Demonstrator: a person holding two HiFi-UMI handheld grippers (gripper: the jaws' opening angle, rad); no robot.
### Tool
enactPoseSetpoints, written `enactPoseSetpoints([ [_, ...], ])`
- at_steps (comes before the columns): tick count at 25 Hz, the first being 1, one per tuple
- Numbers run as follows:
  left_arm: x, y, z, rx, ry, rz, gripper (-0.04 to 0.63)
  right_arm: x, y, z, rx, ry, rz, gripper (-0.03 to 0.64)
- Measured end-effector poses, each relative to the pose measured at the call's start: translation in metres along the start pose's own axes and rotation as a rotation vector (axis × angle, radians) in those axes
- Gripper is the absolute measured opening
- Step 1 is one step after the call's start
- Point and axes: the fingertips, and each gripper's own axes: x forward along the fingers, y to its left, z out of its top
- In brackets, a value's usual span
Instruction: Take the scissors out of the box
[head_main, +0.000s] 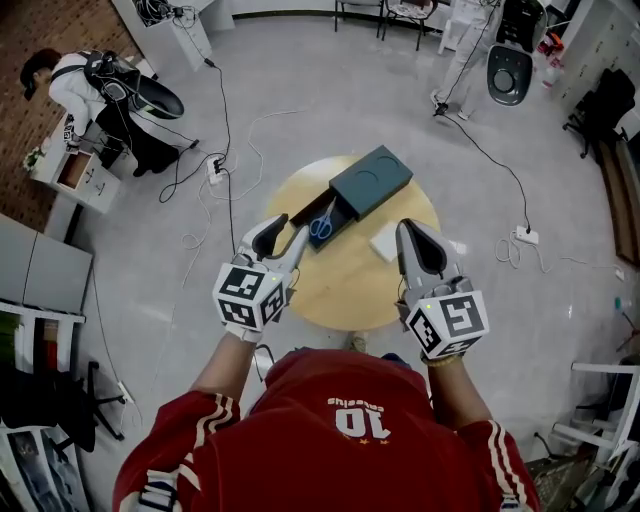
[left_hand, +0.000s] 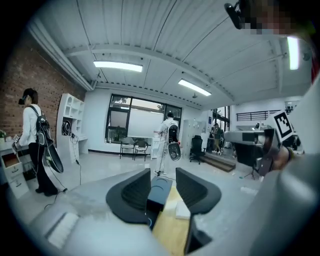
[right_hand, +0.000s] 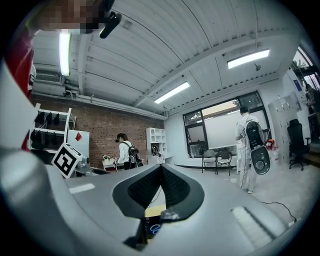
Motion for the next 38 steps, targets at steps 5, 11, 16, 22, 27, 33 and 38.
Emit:
enactPoseSetpoints([
  [5, 0.027, -0.004, -0.02, -0.026, 0.052, -0.003, 0.153, 0.005, -0.023, -0.009, 0.009, 0.014, 0.01, -0.002],
  [11, 0.062, 0.0, -0.062, -0.058, 0.158, -0.031, 0.153, 0.009, -0.04, -0.008, 0.022, 0.003, 0.041, -0.002],
  [16, 0.084, 0.007, -0.109, -0.07, 0.263, -0.023, 0.153, 0.011, -0.05, -0.013, 0.035, 0.004, 0.063, -0.002],
  [22, 0.114, 0.023, -0.151, -0.086, 0.376, -0.026, 0.154, 0.018, -0.056, -0.021, 0.055, 0.012, 0.077, -0.002],
  [27, 0.142, 0.041, -0.189, -0.085, 0.495, -0.005, 0.155, 0.019, -0.067, -0.02, 0.051, 0.017, 0.08, -0.002],
  [33, 0.171, 0.045, -0.218, -0.091, 0.591, 0.0, 0.155, 0.023, -0.093, -0.022, 0.066, 0.023, 0.063, -0.002],
  [38, 0.19, 0.056, -0.244, -0.1, 0.661, 0.008, 0.155, 0.033, -0.104, -0.026, 0.067, 0.042, 0.07, -0.002],
])
